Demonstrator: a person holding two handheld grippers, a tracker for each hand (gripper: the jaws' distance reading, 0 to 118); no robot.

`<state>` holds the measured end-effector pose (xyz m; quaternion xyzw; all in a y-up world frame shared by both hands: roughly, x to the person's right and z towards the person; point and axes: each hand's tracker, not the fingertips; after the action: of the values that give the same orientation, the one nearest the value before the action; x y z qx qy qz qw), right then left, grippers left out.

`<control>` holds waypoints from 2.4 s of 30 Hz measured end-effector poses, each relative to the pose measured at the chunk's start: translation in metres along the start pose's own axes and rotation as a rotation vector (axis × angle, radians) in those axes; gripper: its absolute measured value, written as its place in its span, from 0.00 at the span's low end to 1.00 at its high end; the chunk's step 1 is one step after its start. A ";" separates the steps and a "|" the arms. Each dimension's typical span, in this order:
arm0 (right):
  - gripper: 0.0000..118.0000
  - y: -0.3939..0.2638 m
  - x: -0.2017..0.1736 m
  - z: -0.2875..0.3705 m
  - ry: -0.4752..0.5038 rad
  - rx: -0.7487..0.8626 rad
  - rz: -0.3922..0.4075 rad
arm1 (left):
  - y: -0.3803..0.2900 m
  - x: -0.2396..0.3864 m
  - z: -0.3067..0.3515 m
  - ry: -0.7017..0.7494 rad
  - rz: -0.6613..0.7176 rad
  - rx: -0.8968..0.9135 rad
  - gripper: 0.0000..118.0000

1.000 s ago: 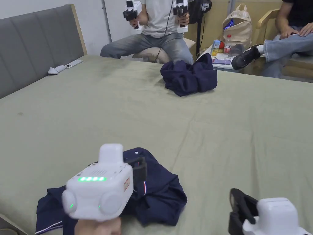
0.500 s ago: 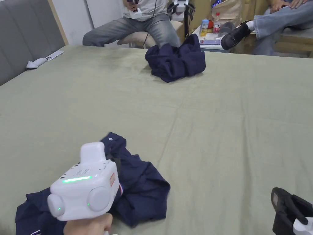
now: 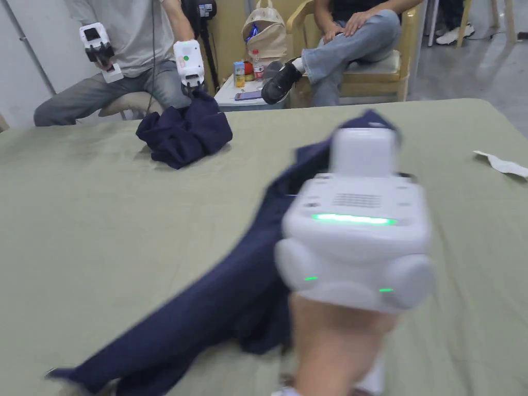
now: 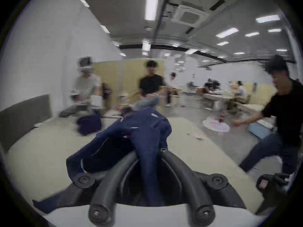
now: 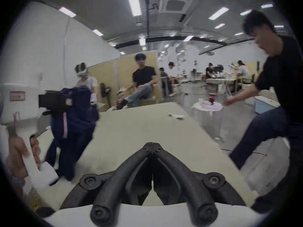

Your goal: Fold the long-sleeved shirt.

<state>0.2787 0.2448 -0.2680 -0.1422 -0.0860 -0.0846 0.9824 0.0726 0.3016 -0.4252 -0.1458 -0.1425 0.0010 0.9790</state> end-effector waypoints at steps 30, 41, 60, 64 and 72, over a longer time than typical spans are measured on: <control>0.01 -0.040 -0.124 0.010 0.261 -0.071 0.105 | -0.123 -0.231 0.189 0.385 0.132 -0.199 0.00; 0.01 -0.062 -0.128 -0.010 0.237 -0.143 0.155 | -0.151 -0.217 0.149 0.247 0.225 -0.288 0.00; 0.01 -0.076 -0.067 -0.055 0.105 -0.231 0.122 | -0.122 -0.188 -0.212 -0.086 0.124 -0.676 0.68; 0.01 -0.079 -0.045 -0.061 0.061 -0.248 0.100 | -0.130 -0.161 -0.216 -0.044 -0.055 -0.560 0.62; 0.01 -0.082 -0.025 -0.063 0.006 -0.276 0.072 | -0.139 -0.137 -0.197 0.025 -0.139 -0.565 0.01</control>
<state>0.2474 0.1519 -0.3107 -0.2786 -0.0657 -0.0610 0.9562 -0.0096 0.1067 -0.6047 -0.4027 -0.1347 -0.1076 0.8990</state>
